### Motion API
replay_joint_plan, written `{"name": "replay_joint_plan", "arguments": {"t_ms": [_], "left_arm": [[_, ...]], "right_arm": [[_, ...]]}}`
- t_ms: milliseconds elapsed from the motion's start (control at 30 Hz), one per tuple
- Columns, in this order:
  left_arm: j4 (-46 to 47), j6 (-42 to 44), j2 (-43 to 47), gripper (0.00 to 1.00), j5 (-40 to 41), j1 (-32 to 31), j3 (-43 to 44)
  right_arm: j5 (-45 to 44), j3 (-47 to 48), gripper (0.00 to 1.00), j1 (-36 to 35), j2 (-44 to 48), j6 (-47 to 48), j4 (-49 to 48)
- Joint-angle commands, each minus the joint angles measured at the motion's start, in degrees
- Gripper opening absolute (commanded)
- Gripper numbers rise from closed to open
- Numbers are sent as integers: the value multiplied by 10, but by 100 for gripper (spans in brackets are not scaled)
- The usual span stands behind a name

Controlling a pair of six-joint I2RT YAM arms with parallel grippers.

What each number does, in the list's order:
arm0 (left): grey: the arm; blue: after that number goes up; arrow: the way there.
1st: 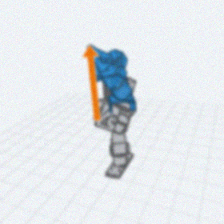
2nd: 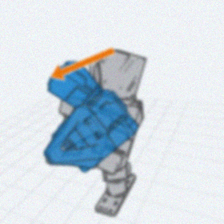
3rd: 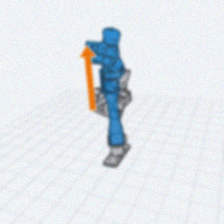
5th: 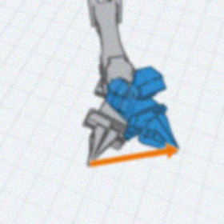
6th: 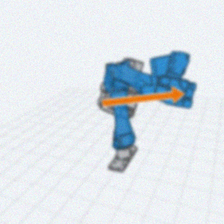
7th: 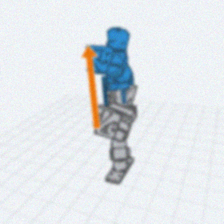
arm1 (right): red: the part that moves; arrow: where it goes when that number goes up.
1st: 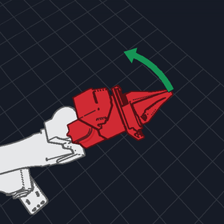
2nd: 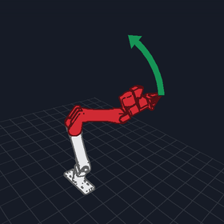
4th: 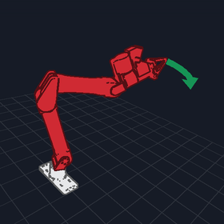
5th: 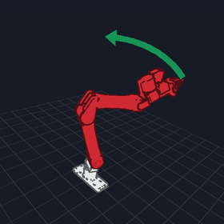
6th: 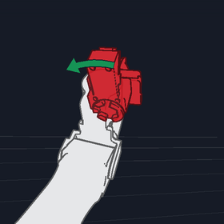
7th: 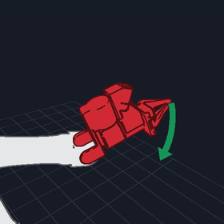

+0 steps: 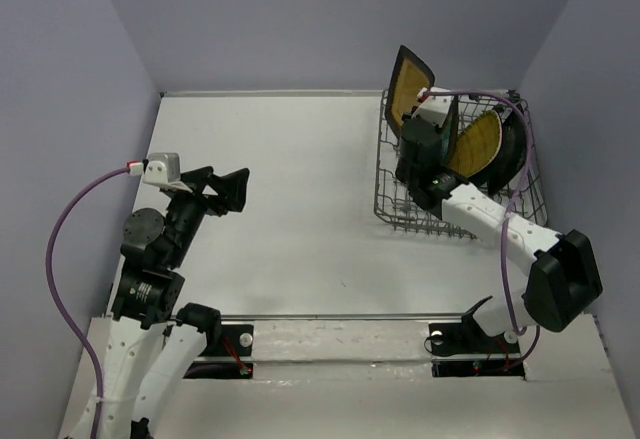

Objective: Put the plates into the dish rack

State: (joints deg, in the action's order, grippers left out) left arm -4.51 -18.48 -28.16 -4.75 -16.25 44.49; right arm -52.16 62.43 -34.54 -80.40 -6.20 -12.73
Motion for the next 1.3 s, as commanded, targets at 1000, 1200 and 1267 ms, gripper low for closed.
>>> {"name": "replay_joint_plan", "arguments": {"t_ms": [1000,1200,1267], "left_arm": [[22,10,-52,99,-8,-68,4],[24,9,-55,99,-8,-68,3],[23,9,-54,99,-8,-67,4]], "right_arm": [[-131,-41,7,30,-173,64,-306],[-108,-43,7,41,-185,40,-306],[-102,-40,7,41,-194,38,-304]]}}
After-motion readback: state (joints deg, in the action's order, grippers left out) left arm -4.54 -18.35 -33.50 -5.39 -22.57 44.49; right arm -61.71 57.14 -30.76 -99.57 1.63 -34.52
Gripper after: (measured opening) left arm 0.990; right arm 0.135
